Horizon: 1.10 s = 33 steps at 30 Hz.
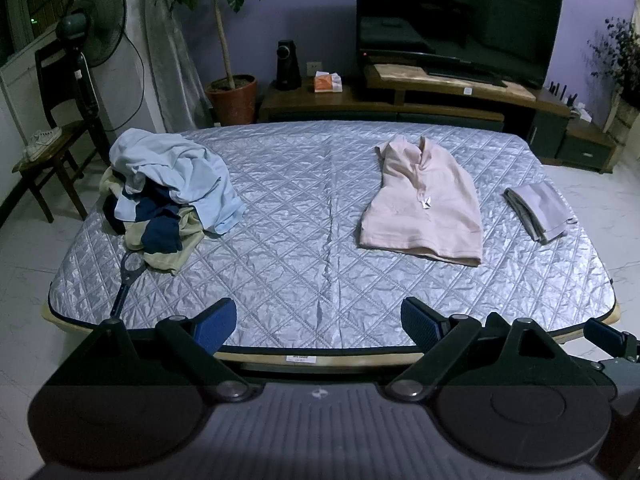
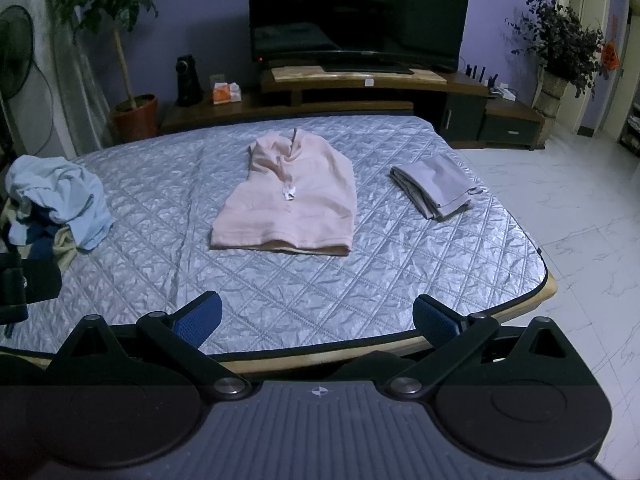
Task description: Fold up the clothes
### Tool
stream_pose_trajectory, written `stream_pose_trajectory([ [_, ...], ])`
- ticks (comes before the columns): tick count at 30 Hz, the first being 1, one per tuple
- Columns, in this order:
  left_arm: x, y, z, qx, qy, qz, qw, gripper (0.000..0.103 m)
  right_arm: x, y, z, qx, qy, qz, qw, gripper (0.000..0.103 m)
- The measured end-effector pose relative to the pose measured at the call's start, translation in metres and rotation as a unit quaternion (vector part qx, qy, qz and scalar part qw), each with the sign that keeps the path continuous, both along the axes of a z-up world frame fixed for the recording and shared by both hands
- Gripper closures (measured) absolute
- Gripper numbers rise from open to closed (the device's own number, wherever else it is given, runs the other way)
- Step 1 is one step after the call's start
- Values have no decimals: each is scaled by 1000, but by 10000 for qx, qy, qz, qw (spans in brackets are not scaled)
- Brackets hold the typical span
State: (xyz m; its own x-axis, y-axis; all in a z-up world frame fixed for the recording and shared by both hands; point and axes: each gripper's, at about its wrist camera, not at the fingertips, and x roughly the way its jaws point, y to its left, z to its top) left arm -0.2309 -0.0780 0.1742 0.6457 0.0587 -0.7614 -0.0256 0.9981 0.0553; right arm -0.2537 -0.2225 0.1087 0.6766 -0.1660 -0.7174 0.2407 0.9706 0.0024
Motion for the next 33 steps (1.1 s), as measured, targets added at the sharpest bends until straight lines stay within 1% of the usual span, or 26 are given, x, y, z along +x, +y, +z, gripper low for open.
stream_pose_trajectory([
  [15,4,0,-4,-22,41,-13,10000,15,1,-1,-6,16,77,8,10000,1],
  [21,7,3,-10,-97,-121,-94,9998,15,5,0,-8,-16,98,37,9999,1],
  [23,13,7,-15,-107,-135,-91,9998,15,8,-1,-11,-51,90,37,9999,1],
  [27,29,23,-26,-379,-208,-100,9990,13,14,-5,-14,-131,-64,27,9999,1],
  [31,52,39,-39,-263,-237,-92,9993,13,25,-10,-21,-448,-209,93,9987,1],
  [33,66,46,-46,-289,-204,-127,9993,13,33,-13,-25,-575,-252,155,9979,1],
])
